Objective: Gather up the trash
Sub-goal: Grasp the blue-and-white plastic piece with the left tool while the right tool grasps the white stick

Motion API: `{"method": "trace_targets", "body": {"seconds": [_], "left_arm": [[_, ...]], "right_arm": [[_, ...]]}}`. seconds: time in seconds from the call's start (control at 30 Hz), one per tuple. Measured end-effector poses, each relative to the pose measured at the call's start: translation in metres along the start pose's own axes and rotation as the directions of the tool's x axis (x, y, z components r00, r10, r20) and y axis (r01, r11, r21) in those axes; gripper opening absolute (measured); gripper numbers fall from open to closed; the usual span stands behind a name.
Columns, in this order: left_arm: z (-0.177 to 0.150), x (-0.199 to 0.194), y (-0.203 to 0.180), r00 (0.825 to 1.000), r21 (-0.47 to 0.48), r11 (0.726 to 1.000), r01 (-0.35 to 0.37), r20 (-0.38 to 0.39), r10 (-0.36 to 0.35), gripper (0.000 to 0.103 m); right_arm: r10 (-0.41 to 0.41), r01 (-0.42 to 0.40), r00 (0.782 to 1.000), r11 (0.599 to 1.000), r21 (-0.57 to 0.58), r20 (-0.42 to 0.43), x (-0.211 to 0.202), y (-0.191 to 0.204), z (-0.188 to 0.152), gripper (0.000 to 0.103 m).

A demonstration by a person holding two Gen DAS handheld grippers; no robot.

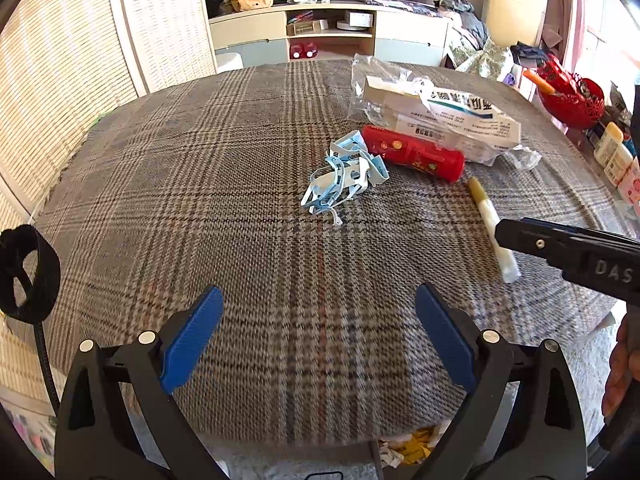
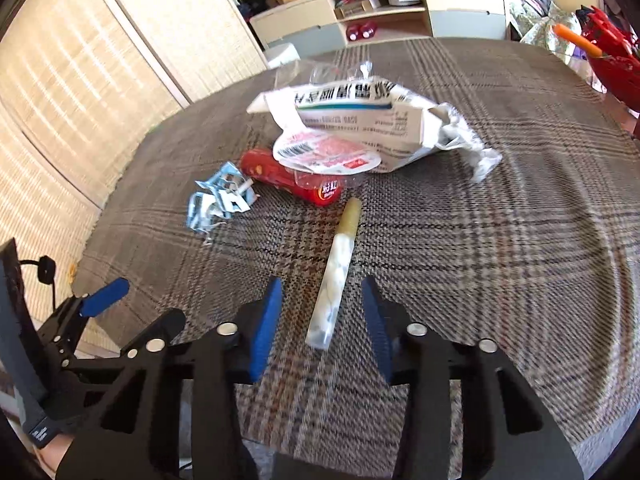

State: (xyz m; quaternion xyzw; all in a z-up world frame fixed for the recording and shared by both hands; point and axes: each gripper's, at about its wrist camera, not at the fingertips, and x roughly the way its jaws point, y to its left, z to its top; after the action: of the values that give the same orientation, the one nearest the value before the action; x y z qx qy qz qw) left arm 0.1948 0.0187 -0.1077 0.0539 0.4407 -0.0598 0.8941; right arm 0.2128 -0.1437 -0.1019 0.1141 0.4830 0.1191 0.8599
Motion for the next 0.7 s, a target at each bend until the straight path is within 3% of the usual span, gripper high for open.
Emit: {"method": "trace_targets", "body": {"seconds": [0.03, 0.1, 0.17, 0.53, 0.7], "left_arm": [[0.002, 0.002, 0.001, 1.000, 0.005, 1.000, -0.002, 0.001, 0.002, 0.092], [0.007, 0.009, 0.002, 1.000, 0.005, 1.000, 0.001, 0.003, -0.001, 0.092], [0.014, 0.015, 0.004, 1.000, 0.006, 1.000, 0.007, 0.007, -0.007, 0.092], [0.058, 0.059, 0.004, 1.000, 0.015, 1.000, 0.016, 0.007, -0.016, 0.088], [0.059, 0.070, 0.004, 0.998, 0.026, 0.998, 0.056, -0.017, -0.055, 0.067]], "right_arm": [[-0.016, 0.016, 1.000, 1.000, -0.004, -0.004, 0.005, 0.000, 0.001, 0.038], [-0.054, 0.054, 0.998, 0.998, -0.026, 0.015, 0.007, 0.002, 0.001, 0.024], [-0.073, 0.074, 0.997, 0.996, -0.042, 0.023, 0.009, 0.002, 0.002, 0.016], [-0.026, 0.027, 0.998, 0.999, -0.026, 0.058, 0.005, -0.027, 0.007, 0.014], [-0.037, 0.042, 0.996, 0.997, -0.059, 0.080, 0.009, -0.021, 0.007, 0.014]]}}
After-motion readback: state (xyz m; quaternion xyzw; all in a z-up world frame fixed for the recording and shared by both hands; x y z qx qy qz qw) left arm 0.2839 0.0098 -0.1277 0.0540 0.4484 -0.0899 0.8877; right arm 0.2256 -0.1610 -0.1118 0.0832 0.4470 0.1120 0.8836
